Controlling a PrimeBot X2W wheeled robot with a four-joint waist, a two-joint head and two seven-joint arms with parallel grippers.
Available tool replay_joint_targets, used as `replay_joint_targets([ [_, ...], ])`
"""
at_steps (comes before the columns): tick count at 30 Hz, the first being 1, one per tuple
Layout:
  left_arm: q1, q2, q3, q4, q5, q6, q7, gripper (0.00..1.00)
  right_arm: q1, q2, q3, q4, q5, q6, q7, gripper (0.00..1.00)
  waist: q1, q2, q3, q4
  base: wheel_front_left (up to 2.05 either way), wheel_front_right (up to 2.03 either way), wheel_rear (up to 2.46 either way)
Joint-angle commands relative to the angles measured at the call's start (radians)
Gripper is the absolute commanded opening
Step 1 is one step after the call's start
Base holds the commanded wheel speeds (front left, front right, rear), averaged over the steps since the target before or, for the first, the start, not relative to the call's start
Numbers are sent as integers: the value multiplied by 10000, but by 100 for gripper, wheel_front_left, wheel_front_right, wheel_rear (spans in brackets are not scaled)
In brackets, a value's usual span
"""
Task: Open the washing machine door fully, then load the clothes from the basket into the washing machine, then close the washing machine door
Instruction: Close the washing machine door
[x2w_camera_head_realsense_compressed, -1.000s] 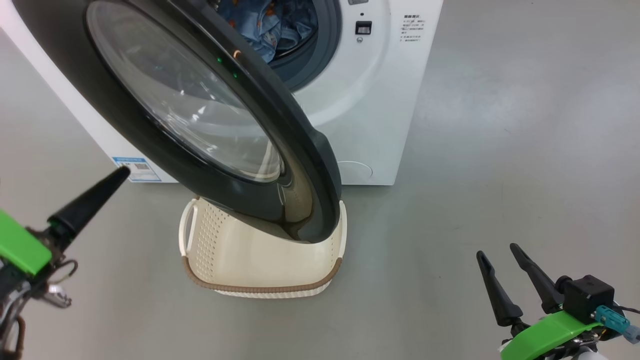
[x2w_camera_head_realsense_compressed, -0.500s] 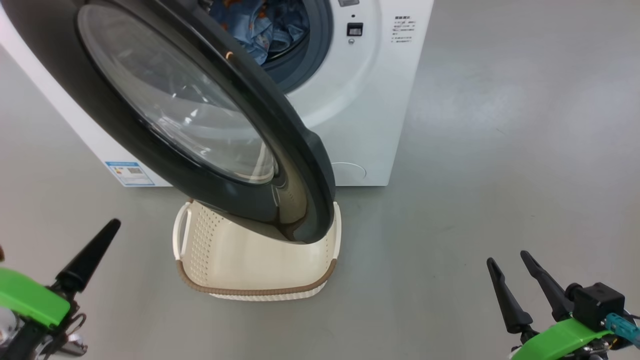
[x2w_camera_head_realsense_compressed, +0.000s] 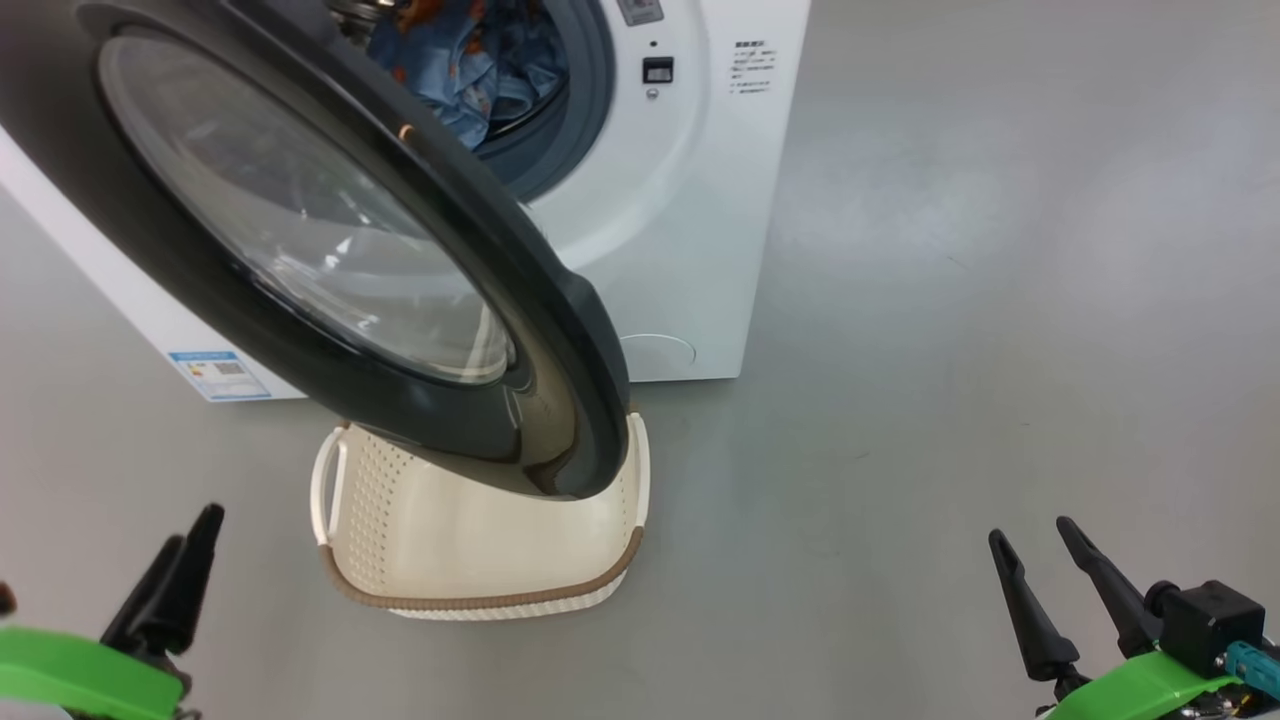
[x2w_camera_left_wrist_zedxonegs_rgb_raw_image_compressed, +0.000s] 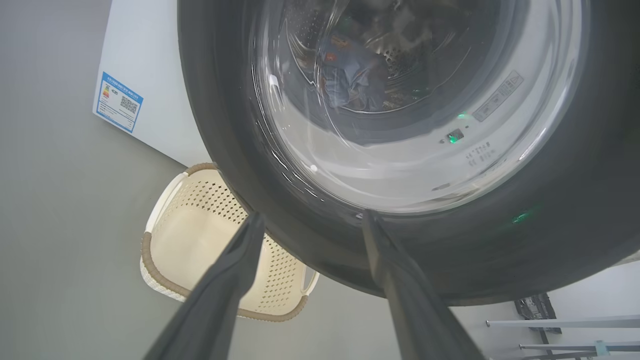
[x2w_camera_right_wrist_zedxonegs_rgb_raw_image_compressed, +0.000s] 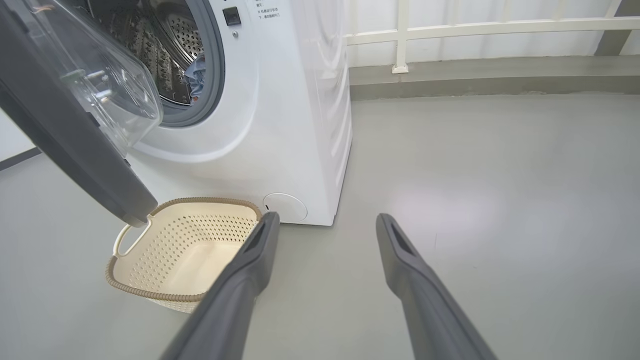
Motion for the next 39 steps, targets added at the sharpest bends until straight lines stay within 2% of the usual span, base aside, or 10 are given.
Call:
replay_joint_targets([
  [1,-139,506,258,-76,137,-71,-319,100,82,-210,151,-240,42,25,-119,100,0,0,-38,-84,0,0,0],
  [7,-62,838,-752,382,607,-71,-1806,100,165,-219,91,-253,45,25,-119,100,0,0,-110,-260,0,0,0],
  [12,-225,913,-1220,707,1280,-71,-2226,100,220,-219,26,-272,45,25,-119,100,0,0,-118,-335,0,0,0],
  [22,-58,-180,524,885,4244,-71,-2252,100,306,-151,-150,-302,14,25,-119,100,0,0,-155,-392,0,0,0],
  [28,199,-769,1257,720,5998,-71,-2253,100,355,-142,-193,-310,12,25,-119,100,0,0,-198,-398,0,0,0],
  [39,453,-1443,1970,371,7857,-71,-2253,100,405,-162,-311,-341,23,25,-119,100,0,0,-198,-371,0,0,0],
])
